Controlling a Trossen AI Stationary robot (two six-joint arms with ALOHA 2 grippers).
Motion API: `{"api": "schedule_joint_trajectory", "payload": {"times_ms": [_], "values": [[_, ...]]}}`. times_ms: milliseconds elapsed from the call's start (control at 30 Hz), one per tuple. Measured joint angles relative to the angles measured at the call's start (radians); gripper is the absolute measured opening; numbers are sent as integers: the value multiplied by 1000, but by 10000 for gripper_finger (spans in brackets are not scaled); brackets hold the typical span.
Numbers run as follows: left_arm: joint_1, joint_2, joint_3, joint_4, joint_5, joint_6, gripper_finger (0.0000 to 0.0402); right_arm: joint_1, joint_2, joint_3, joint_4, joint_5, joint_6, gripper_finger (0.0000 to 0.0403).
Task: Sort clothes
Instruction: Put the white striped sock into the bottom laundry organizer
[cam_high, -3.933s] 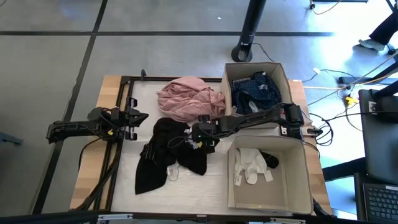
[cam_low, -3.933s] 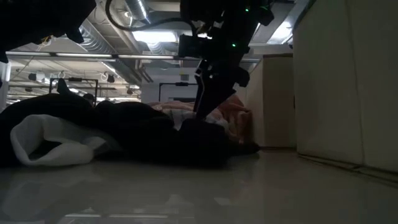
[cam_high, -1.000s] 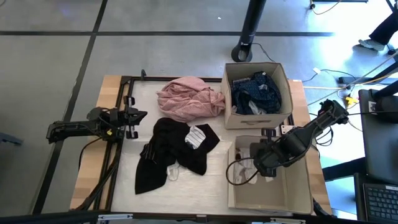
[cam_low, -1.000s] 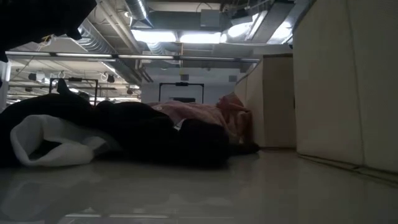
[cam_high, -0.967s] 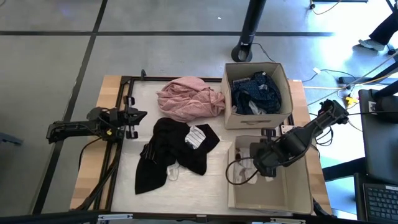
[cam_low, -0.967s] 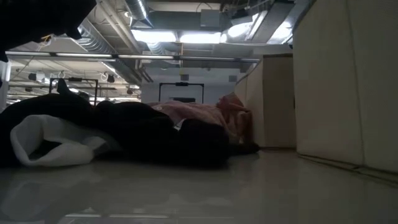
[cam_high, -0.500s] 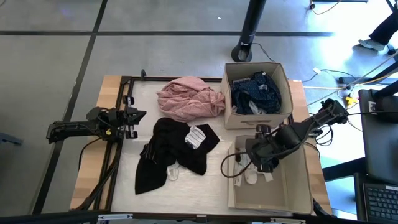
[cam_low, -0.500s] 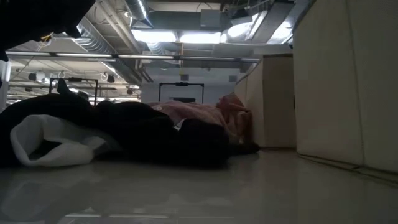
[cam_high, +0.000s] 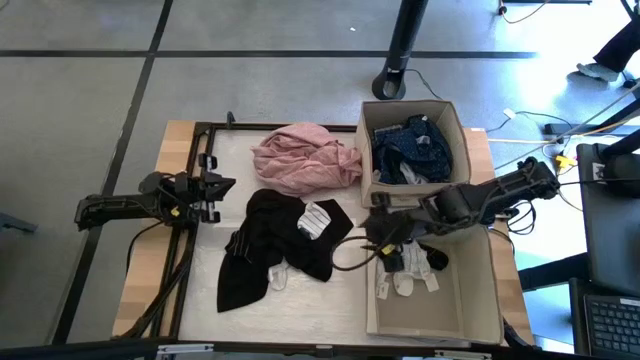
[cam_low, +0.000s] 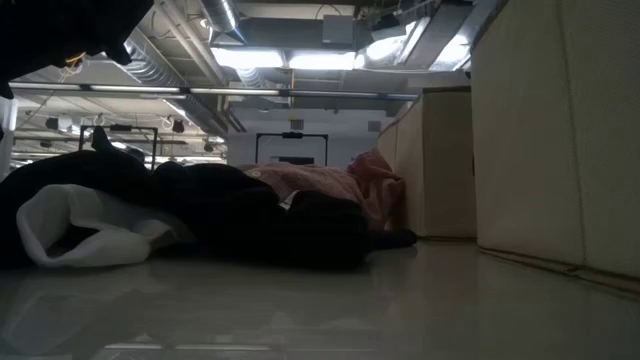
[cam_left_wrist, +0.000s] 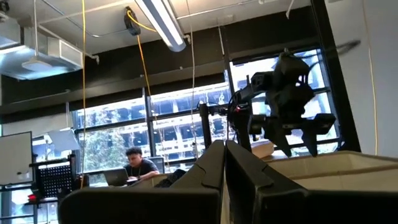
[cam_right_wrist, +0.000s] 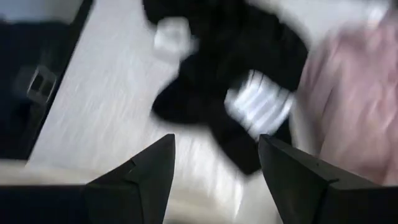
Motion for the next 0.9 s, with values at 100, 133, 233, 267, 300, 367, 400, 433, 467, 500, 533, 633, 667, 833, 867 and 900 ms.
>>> {"api": "schedule_joint_trajectory", "payload": {"times_ms": [100,133,233,267,300,367,400,433,467,500,533,633,667,833,867,900], "values": [[0,0,0,0,0,-3,5,-20,11,0,111,50,-112,232],[0,0,0,0,0,-4,5,-29,21,0,141,63,-146,232],[0,0,0,-3,0,-14,5,-60,56,1,208,73,-228,232],[0,0,0,-3,0,-17,5,-74,73,1,227,73,-249,232],[0,0,0,-4,0,-17,5,-86,92,1,250,73,-273,232],[0,0,0,-3,0,-17,5,-111,130,1,270,73,-313,232],[0,0,0,-3,0,-17,5,-125,151,1,276,74,-331,232],[0,0,0,-3,0,-17,5,-140,173,1,285,74,-340,232],[0,0,0,-3,0,-17,5,-157,196,1,289,76,-353,232],[0,0,0,-3,0,-17,5,-171,220,1,287,79,-358,232],[0,0,0,-3,0,-16,5,-186,244,0,290,82,-359,232],[0,0,0,-3,0,-16,5,-225,315,0,305,82,-359,232],[0,0,0,-3,0,-16,5,-237,342,0,314,81,-359,232],[0,0,0,-2,0,-15,5,-287,443,0,318,72,-333,232],[0,0,0,-2,0,-15,5,-297,459,0,320,72,-326,232],[0,0,0,-2,0,-15,5,-304,472,0,325,72,-315,232]]}}
